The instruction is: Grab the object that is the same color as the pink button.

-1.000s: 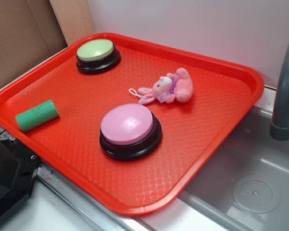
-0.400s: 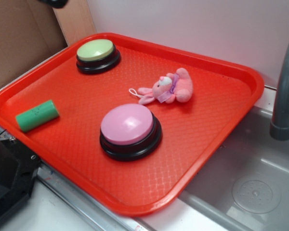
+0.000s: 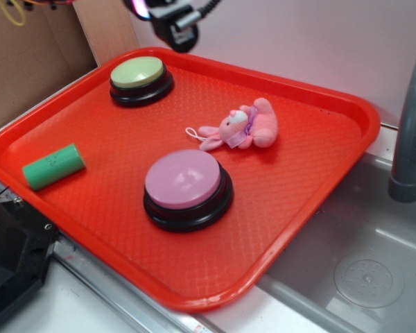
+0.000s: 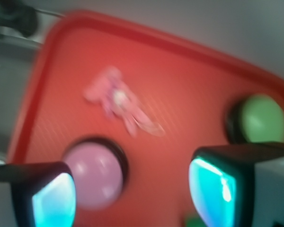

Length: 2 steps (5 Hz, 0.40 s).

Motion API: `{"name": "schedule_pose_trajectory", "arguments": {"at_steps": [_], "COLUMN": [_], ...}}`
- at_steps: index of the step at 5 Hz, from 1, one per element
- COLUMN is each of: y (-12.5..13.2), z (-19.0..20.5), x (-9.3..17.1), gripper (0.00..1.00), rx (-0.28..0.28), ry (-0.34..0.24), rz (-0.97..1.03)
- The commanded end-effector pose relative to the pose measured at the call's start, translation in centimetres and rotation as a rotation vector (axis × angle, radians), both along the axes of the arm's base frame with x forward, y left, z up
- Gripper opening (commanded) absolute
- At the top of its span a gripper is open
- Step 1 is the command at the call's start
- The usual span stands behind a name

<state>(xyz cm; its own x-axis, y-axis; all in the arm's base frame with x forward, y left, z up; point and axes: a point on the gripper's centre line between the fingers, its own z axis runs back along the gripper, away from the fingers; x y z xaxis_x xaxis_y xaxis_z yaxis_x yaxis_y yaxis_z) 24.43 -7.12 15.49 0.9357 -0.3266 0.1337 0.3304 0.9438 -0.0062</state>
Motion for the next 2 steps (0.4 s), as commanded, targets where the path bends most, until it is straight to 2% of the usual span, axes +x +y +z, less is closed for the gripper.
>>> {"name": "schedule_pose_trajectory", "arguments": {"at_steps": [1,2], "y": [-3.2,-3.2], "z": [-4.8,-8.2], "x": [3.8,5.0], "gripper": [1.00,1.00], "rx": [-0.020,-0.032], "ry": [-0.116,-0.103], "rz": [-0.159,-0.234]}}
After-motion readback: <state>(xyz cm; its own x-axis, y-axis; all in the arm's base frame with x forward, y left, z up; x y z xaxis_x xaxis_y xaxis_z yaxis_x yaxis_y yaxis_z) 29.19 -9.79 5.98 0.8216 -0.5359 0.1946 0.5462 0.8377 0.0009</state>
